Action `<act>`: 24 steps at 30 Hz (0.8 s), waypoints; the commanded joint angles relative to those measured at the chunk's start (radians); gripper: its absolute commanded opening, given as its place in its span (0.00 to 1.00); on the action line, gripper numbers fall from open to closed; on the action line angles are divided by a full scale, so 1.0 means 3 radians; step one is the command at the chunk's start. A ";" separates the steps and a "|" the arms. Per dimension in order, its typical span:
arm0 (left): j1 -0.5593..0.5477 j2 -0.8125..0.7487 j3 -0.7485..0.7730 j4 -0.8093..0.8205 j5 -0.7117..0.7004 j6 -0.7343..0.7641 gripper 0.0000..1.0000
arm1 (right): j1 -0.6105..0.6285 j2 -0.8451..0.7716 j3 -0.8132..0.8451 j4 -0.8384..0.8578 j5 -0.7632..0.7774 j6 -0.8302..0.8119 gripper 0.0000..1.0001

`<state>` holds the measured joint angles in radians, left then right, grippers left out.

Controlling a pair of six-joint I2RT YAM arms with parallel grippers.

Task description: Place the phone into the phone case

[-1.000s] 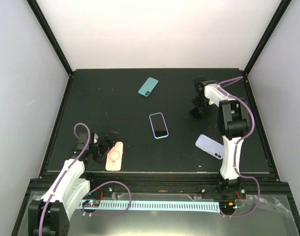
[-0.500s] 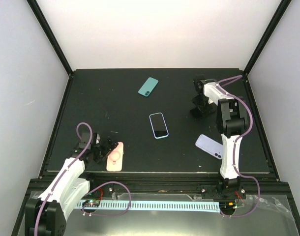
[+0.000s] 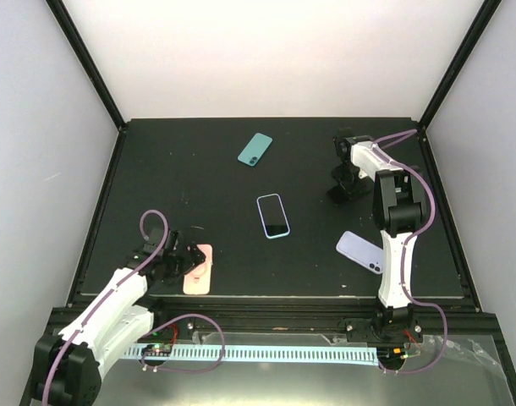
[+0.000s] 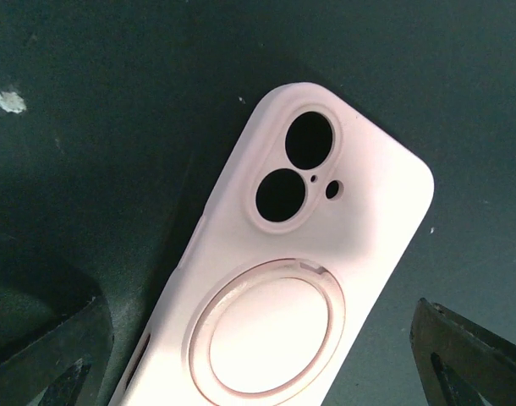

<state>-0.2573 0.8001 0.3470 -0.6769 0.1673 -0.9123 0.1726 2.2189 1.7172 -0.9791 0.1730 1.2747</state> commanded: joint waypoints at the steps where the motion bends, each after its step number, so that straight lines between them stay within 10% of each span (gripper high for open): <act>1: -0.0064 0.0084 -0.0027 -0.0373 -0.0286 0.0080 0.98 | -0.0060 0.0010 -0.0061 -0.0091 0.0051 -0.0064 0.75; 15: -0.0584 0.0247 0.0054 -0.0051 -0.0082 -0.0156 0.97 | -0.0069 -0.0332 -0.0599 0.0266 0.0159 -0.0772 0.72; 24: -0.1112 0.0760 0.0520 -0.0218 -0.0774 -0.0231 0.98 | -0.0069 -0.0460 -0.0822 0.0675 -0.0172 -0.1494 0.71</act>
<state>-0.5327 0.9661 0.4263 -0.6788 0.0650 -0.9558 0.1585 2.1002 1.5169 -0.8360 0.1726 0.9604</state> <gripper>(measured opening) 0.972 0.740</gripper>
